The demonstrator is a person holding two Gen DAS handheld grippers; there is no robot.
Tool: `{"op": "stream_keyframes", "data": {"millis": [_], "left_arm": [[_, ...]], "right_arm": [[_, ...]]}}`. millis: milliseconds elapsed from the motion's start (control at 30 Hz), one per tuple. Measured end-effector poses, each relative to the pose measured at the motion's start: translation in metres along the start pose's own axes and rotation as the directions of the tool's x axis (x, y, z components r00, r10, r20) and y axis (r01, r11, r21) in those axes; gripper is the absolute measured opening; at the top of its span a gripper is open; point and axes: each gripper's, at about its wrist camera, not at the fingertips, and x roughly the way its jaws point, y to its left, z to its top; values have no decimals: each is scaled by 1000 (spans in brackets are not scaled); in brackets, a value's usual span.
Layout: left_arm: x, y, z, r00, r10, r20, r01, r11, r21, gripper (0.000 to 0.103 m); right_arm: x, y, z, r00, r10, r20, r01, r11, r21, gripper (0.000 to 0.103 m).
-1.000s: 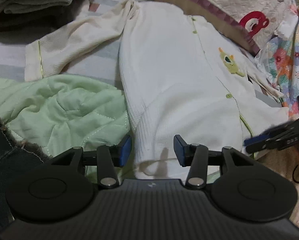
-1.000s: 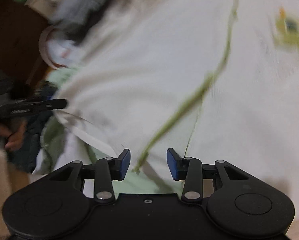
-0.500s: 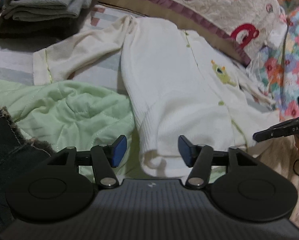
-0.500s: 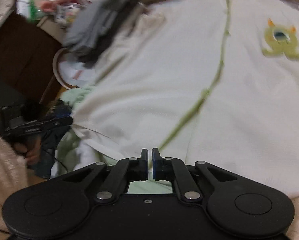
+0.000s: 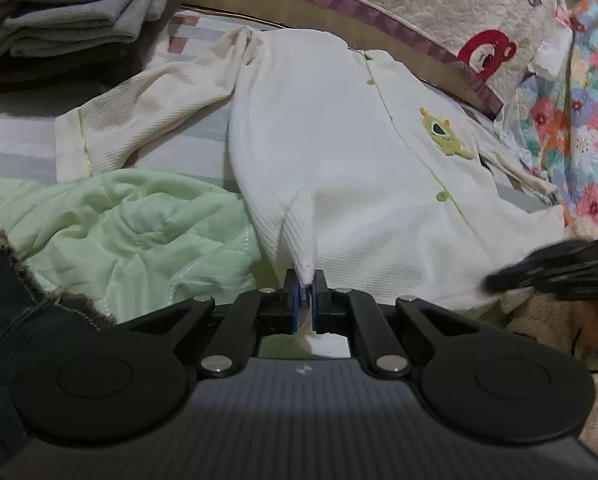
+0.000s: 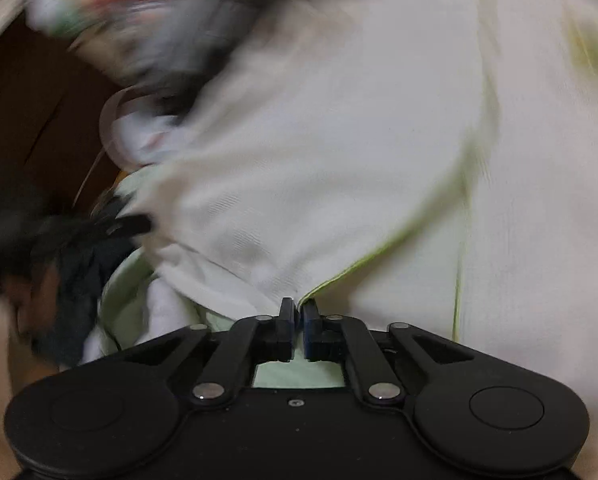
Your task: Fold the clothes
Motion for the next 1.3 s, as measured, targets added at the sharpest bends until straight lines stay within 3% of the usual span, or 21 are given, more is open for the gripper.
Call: {"op": "stream_keyframes", "data": {"millis": [133, 233, 400, 467, 567, 633, 667, 700, 733, 767, 833, 900, 1000, 1100, 1200, 1300], "left_arm": [[-8, 8, -4, 996, -83, 37, 85, 994, -65, 6], [0, 2, -5, 997, -74, 17, 75, 996, -51, 7], [17, -13, -8, 998, 11, -56, -8, 999, 44, 41], [22, -15, -10, 997, 33, -69, -28, 998, 65, 46], [33, -15, -10, 995, 74, -66, -69, 995, 69, 62], [41, -17, -9, 993, 96, -70, -90, 992, 89, 63], [44, -19, -9, 992, 103, -73, -95, 990, 106, 63], [46, -22, -8, 992, 106, -72, -97, 988, 122, 56], [45, -24, -7, 992, 108, -64, -99, 987, 130, 38], [42, -24, -5, 994, 98, -56, -92, 990, 106, 6], [29, -10, 2, 999, 35, -32, -37, 998, -59, 3], [9, 2, 6, 1000, -4, 17, 7, 984, -175, 3], [-14, 8, 0, 998, -28, 50, 40, 968, -247, 3], [-26, 12, -12, 997, -48, 54, 62, 950, -307, 3], [-4, 8, -25, 998, 42, -50, -54, 960, -273, 4], [5, 12, -29, 998, 36, -54, -51, 951, -306, 5]], "right_arm": [[-49, 0, 18, 994, -109, -15, 108, 992, -59, 6], [-41, -15, 14, 975, -195, -103, 192, 981, -30, 7], [-9, -30, -1, 949, -230, -217, 237, 971, 9, 7], [-3, -27, -4, 946, -236, -224, 243, 970, 4, 7], [0, -29, -4, 945, -241, -222, 251, 968, 16, 7], [-3, -33, -4, 946, -240, -218, 254, 966, 38, 7], [-5, -35, -4, 947, -240, -215, 256, 965, 49, 7], [-7, -38, -4, 947, -240, -213, 257, 964, 60, 7], [-7, -38, -3, 947, -240, -211, 258, 965, 57, 7], [-8, -38, -2, 948, -241, -209, 257, 965, 53, 7], [-9, -35, 0, 947, -244, -207, 255, 966, 28, 7], [-10, -30, 2, 947, -248, -205, 250, 968, -18, 7], [-11, -25, 1, 962, -163, -217, 169, 985, 11, 7], [-6, -19, -4, 957, -169, -235, 169, 985, -22, 7], [8, -32, -16, 948, -145, -283, 165, 985, 49, 6], [11, -39, -22, 940, -161, -300, 192, 978, 76, 6]]}}
